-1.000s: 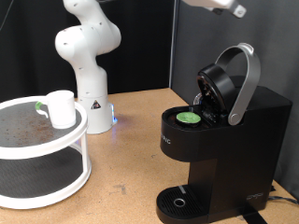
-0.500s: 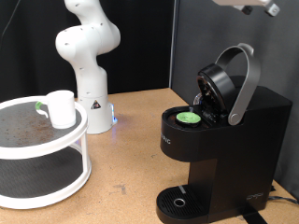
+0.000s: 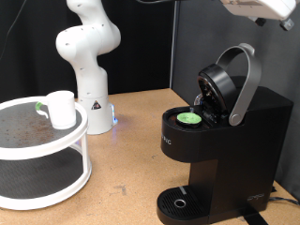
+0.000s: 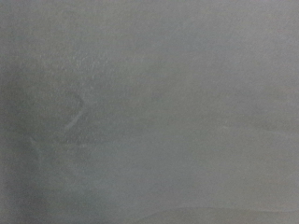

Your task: Make a cup of coffee with the keurig machine

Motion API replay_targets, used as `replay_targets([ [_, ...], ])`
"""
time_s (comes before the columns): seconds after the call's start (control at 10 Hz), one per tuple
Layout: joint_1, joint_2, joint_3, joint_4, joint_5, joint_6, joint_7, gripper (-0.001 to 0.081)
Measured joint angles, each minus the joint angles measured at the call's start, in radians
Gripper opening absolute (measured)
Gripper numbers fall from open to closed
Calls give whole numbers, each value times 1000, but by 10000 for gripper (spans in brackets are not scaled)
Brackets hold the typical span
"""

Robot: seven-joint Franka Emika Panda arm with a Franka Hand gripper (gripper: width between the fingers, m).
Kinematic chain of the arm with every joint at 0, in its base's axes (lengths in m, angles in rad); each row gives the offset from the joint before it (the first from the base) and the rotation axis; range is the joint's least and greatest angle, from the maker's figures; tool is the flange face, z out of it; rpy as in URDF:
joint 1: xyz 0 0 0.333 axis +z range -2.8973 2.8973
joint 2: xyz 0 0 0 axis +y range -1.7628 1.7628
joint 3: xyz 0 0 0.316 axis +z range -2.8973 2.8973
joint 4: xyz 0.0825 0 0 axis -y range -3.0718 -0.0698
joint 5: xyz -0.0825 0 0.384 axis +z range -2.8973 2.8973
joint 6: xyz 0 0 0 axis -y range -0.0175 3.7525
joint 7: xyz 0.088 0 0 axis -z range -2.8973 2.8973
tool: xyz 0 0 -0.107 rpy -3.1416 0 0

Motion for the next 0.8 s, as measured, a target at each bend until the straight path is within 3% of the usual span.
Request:
replay_targets([
  [0.1, 0, 7, 1, 0, 0, -1, 0, 715],
  [0.2, 0, 12, 1, -1, 0, -2, 0, 715],
  [0.4, -1, 18, 0, -7, -9, -7, 0, 395],
  [0.5, -2, 18, -1, -13, -21, -9, 0, 395],
  [0.6, -7, 19, -2, -19, -42, -15, 2, 212],
  [0.7, -13, 18, -5, -25, -60, -26, 4, 212],
  [0.8, -17, 18, -10, -33, -69, -31, 4, 84],
])
